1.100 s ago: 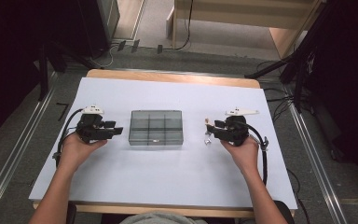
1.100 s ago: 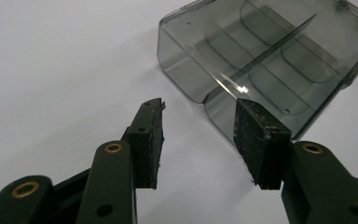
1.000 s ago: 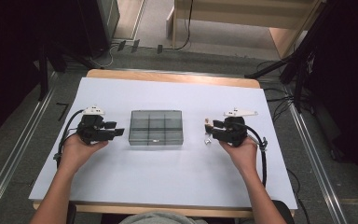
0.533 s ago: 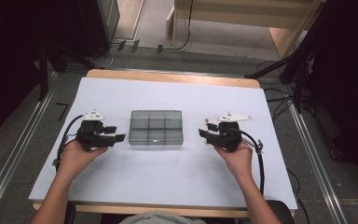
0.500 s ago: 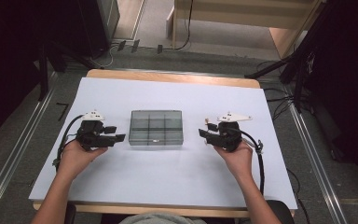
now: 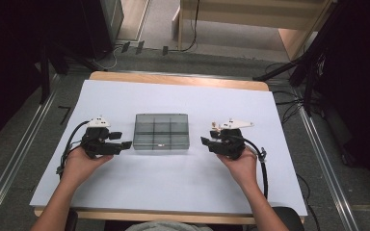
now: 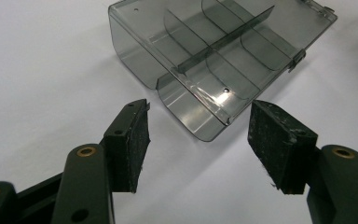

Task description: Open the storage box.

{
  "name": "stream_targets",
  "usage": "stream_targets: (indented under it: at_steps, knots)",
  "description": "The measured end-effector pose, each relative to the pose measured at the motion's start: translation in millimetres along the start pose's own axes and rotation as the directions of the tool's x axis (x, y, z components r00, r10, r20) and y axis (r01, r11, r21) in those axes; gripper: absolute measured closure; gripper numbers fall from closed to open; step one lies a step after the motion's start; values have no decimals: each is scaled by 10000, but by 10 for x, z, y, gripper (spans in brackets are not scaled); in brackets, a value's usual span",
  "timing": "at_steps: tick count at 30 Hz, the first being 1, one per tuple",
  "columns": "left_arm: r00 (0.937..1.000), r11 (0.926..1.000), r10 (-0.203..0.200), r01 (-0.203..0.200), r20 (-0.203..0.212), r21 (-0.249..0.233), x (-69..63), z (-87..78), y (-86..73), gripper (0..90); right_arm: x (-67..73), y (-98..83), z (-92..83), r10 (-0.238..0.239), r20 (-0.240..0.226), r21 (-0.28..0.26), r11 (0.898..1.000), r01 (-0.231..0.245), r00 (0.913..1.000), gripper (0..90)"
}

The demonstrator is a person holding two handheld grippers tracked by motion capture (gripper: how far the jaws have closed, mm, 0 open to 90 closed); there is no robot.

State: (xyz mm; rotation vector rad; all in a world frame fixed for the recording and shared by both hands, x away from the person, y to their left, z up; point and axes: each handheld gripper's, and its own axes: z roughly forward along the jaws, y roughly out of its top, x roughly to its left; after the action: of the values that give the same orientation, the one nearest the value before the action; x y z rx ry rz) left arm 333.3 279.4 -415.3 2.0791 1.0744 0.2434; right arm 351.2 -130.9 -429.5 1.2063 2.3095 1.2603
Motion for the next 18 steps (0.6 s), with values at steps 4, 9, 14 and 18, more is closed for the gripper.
stream_targets:
  at_steps: [4, 9, 14, 18]
  knots:
    - [9998, 9998, 188, -188, 90, -21, -30, -1, 6, 395, 33, 5, 17, -8, -43, 14, 10000, 8, 10000, 533]
    - [9997, 9999, 148, -147, 199, -51, -33, 1, 1, 393, 89, 27, 49, -52, -22, 41, 10000, 52, 10000, 531]
    - [9996, 9999, 156, -155, 240, -43, -29, 6, -10, 393, 144, 68, 57, -13, -61, -8, 10000, 13, 10000, 535]
    - [9994, 9995, 235, -229, 248, -224, -33, 5, -34, 398, 207, 75, 63, 35, -167, -19, 10000, -35, 9999, 531]
